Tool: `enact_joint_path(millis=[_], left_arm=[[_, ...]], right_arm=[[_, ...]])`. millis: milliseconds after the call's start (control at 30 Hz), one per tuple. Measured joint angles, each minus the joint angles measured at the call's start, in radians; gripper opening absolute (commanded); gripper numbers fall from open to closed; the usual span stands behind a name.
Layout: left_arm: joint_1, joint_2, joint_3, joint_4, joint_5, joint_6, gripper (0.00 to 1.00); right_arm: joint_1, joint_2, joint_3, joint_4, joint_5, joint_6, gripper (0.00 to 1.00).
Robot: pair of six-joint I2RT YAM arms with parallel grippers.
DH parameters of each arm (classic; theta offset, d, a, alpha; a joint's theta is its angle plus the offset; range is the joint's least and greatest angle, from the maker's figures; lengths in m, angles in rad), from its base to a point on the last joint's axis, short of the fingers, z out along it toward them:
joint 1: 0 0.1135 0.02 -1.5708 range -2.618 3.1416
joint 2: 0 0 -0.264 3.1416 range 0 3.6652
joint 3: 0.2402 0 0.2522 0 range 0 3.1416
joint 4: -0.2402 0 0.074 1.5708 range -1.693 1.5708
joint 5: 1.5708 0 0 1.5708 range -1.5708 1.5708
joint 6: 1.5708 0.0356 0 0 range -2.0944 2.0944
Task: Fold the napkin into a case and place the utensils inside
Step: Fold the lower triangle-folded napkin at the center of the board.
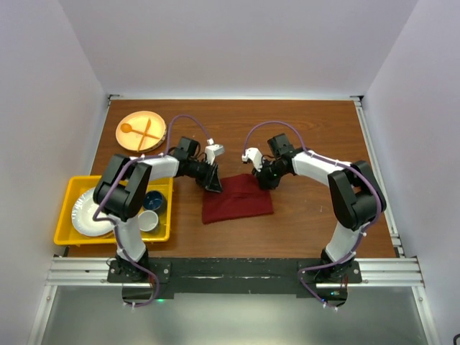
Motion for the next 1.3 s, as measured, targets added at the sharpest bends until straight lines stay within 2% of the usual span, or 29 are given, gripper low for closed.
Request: enact_joint_path(millis=[200, 333, 533, 633, 733, 833, 1033, 1300], left_arm=[[0.003, 0.132, 0.208, -0.029, -0.050, 0.030, 0.19], [0.014, 0.143, 0.240, -0.037, -0.093, 0.073, 0.18], [0.032, 0.084, 0.180, -0.039, -0.072, 0.134, 0.32], [0.047, 0.035, 0.142, -0.028, -0.035, 0.118, 0.39], [0.052, -0.013, 0.118, 0.084, 0.010, -0.011, 0.43], [0.052, -0.032, 0.093, 0.292, 0.040, -0.233, 0.44], [0.022, 0.045, 0.093, 0.577, 0.044, -0.549, 0.41], [-0.003, 0.236, 0.074, 0.734, 0.010, -0.801, 0.40]], right_arm=[[-0.003, 0.027, 0.040, -0.004, 0.033, 0.040, 0.07], [-0.026, 0.046, 0.071, -0.007, 0.062, 0.051, 0.07], [-0.052, 0.048, 0.077, -0.008, 0.073, 0.039, 0.08], [-0.052, 0.048, 0.077, -0.008, 0.073, 0.040, 0.08], [-0.052, 0.048, 0.077, -0.008, 0.073, 0.043, 0.08], [-0.052, 0.048, 0.077, -0.008, 0.073, 0.043, 0.08], [-0.052, 0.049, 0.077, -0.007, 0.074, 0.049, 0.08], [-0.053, 0.056, 0.084, -0.009, 0.079, 0.074, 0.07]])
